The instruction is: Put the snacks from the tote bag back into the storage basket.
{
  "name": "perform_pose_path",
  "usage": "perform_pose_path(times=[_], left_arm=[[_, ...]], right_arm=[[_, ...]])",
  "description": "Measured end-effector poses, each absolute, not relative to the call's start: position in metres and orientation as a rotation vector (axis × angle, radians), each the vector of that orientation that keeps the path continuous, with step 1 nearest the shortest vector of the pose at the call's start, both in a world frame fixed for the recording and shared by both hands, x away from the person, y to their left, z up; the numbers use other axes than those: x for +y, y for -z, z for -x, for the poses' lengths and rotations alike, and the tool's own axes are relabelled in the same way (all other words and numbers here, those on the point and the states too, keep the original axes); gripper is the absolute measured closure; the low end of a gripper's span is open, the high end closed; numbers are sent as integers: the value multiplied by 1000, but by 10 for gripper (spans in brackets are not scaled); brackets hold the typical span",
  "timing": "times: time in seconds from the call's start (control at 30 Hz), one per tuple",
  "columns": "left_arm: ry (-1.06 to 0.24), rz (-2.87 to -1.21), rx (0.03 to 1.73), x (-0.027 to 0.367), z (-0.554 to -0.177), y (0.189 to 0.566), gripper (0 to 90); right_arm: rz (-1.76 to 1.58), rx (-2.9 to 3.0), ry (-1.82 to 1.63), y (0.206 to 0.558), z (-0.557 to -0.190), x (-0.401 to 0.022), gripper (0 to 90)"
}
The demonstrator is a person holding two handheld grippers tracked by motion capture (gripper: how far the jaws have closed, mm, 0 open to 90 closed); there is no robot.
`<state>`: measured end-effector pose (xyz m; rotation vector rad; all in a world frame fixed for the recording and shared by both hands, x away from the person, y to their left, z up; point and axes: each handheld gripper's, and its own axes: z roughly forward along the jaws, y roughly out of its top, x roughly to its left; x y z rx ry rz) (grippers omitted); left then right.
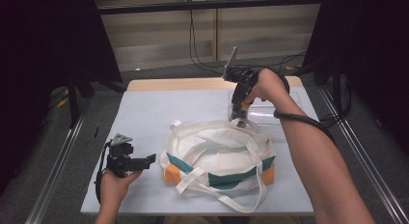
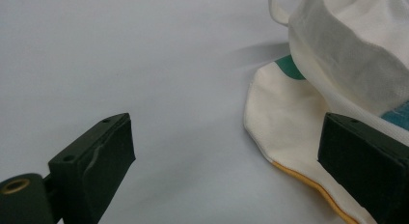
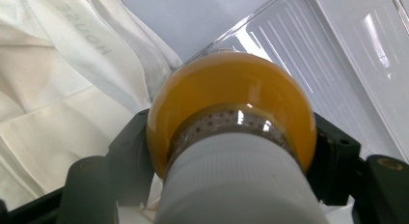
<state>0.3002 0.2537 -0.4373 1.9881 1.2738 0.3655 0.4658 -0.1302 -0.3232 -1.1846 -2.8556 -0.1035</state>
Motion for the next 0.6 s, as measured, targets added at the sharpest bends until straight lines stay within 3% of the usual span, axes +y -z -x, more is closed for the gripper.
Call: perform_pose_path(times=[0.6], left_arm=[[-367,-1984,1276,254,-300,437,57]], right_arm=[[1185,-2852,101,330,-466,-129,300]])
